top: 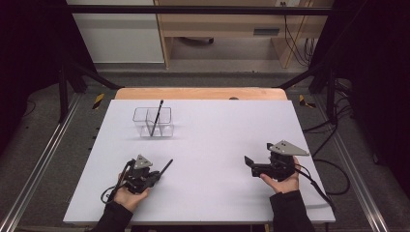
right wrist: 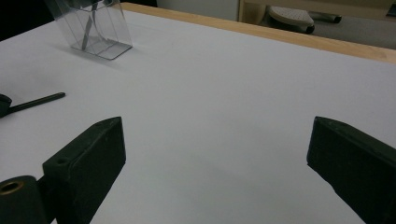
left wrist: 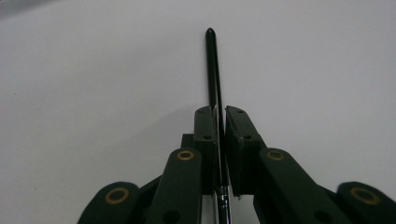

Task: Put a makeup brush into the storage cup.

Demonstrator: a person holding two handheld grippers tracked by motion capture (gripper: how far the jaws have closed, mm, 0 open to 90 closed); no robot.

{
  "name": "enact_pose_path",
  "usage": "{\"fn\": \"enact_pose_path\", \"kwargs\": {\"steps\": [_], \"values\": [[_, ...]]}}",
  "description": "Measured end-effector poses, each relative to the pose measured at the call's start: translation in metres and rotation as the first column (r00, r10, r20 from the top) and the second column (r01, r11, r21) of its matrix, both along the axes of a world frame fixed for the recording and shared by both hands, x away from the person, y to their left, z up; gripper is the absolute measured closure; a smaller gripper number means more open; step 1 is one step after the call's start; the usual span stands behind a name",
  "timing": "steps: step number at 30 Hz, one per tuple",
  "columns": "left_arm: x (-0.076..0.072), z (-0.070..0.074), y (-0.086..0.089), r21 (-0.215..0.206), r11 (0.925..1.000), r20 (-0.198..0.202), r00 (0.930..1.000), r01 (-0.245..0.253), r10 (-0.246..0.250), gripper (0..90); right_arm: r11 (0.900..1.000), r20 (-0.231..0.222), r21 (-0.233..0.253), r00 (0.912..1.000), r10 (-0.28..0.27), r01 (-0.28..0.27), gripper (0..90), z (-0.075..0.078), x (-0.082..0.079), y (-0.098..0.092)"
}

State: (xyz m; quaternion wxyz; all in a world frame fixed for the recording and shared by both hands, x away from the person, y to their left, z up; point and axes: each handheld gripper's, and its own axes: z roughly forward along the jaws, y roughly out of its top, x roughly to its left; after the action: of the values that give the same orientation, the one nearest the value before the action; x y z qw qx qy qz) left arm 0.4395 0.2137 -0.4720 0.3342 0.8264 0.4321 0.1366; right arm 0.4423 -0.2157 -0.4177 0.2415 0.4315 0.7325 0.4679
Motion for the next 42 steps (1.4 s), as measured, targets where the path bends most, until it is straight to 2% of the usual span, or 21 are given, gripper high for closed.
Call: {"fn": "enact_pose_path", "kwargs": {"steps": [11, 17, 22, 26, 34, 42], "values": [[0.001, 0.009, 0.001, 0.001, 0.9999, 0.019, 0.9997, 0.014, -0.014, 68.9, 1.000, -0.004, -0.001, 1.0000, 0.001, -0.001, 5.0, -0.001, 0.001, 0.000], [0.002, 0.018, 0.001, 0.030, 0.9990, 0.021, 0.9992, 0.034, -0.035, 58.4, 1.000, -0.002, 0.005, 1.0000, -0.001, 0.001, 5.1, 0.001, 0.000, -0.002], [0.008, 0.024, -0.001, 0.063, 0.9966, -0.010, 0.9986, 0.053, -0.053, 46.3, 1.000, -0.006, 0.003, 1.0000, 0.001, -0.001, 5.1, 0.001, 0.001, -0.002], [0.011, 0.029, -0.005, 0.094, 0.9929, -0.029, 0.9971, 0.073, -0.071, 42.1, 1.000, -0.006, 0.003, 1.0000, 0.000, 0.000, 5.2, 0.001, 0.001, -0.002], [0.019, 0.037, -0.014, 0.162, 0.9800, -0.074, 0.9918, 0.115, -0.105, 40.8, 1.000, -0.007, 0.005, 1.0000, 0.003, -0.003, 5.2, 0.002, 0.001, -0.003], [0.024, 0.031, -0.017, 0.183, 0.9741, -0.145, 0.9836, 0.133, -0.107, 41.3, 1.000, -0.005, 0.007, 1.0000, 0.002, -0.002, 5.3, 0.003, 0.001, -0.003]]}}
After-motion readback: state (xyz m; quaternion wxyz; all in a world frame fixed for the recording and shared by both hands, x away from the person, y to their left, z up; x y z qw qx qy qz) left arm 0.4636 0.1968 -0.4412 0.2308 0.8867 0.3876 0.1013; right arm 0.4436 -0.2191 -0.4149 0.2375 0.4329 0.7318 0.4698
